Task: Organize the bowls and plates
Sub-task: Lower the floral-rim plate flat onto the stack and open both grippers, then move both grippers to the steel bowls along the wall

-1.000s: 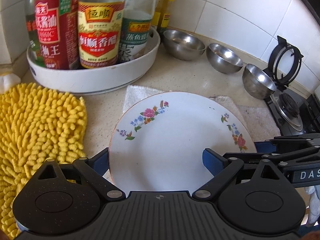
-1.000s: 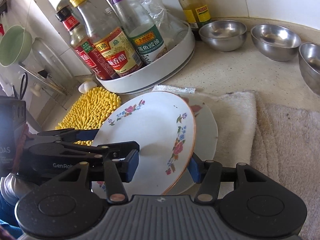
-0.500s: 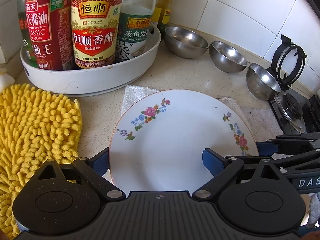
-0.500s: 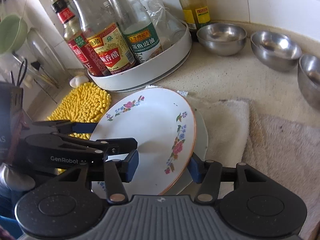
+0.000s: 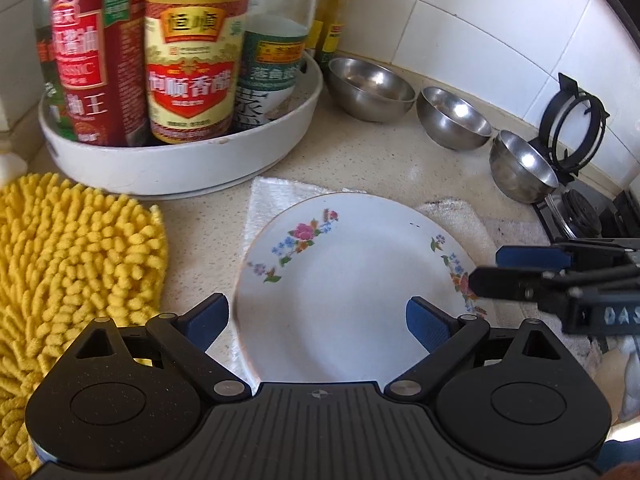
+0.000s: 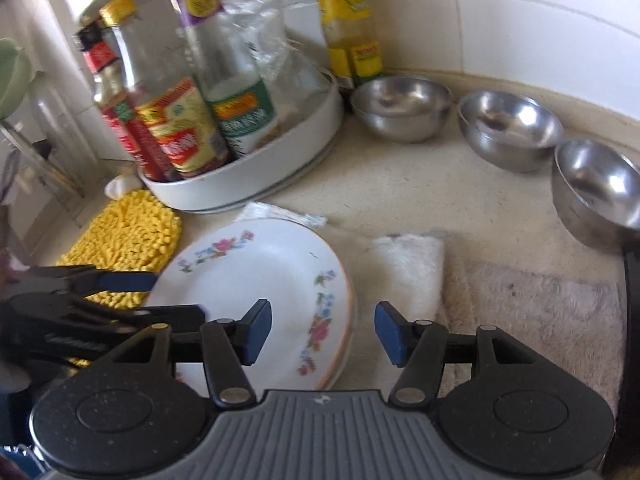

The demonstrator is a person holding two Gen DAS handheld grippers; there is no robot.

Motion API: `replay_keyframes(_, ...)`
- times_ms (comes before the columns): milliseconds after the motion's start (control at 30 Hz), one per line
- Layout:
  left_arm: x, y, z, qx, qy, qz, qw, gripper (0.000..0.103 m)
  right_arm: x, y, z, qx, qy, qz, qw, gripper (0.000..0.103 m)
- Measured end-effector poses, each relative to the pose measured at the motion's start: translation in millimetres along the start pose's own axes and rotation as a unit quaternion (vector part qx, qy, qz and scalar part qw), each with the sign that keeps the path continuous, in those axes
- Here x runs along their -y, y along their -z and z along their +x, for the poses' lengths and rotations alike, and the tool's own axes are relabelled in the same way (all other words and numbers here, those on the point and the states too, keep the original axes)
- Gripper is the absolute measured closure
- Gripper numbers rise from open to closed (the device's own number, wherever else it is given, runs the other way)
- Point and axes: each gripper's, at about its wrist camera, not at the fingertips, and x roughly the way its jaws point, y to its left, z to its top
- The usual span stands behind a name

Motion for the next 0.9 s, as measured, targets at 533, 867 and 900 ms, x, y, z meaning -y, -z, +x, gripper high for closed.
replay_keyframes(533, 18.5, 7.1, 3.1, -0.008, -0.016, 0.010, 0.9998, 0.001, 1.2, 0.8, 6.7, -0.010, -0.055, 0.006, 0.998, 0.031)
replay_keyframes(867, 14.5, 6.3, -12.7, 0.002, -0.070, 0.004, 0.9976, 0.002, 37.8, -12.2, -15.9, 0.021, -0.049, 0.018, 0.998, 0.031)
replay_keyframes(900, 15.3, 4.1, -17.4, 0.008, -0.075, 0.003, 0.9972, 0.002, 41.8, -14.5, -18.8, 0.024, -0.046, 0.017, 0.999, 0.031)
